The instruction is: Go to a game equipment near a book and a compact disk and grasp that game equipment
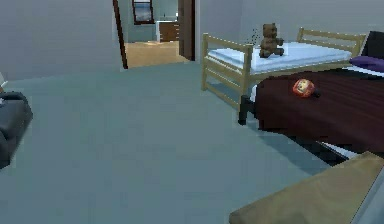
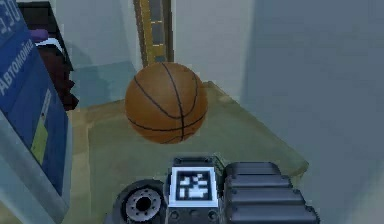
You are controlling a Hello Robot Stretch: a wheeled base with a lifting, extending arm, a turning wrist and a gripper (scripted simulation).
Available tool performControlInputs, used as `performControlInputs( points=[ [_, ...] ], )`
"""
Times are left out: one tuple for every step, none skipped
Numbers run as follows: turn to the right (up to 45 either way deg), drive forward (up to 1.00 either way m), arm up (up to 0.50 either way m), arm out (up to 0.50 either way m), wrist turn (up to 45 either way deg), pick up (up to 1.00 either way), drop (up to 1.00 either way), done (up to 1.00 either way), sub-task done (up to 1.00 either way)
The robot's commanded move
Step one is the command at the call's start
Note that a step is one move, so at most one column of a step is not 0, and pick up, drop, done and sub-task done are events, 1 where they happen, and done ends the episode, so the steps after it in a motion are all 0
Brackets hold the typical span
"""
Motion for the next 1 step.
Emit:
performControlInputs(
  points=[
    [0.0,0.00,0.00,0.10,0.0,0.00,0.00,0.00,0.00]
  ],
)
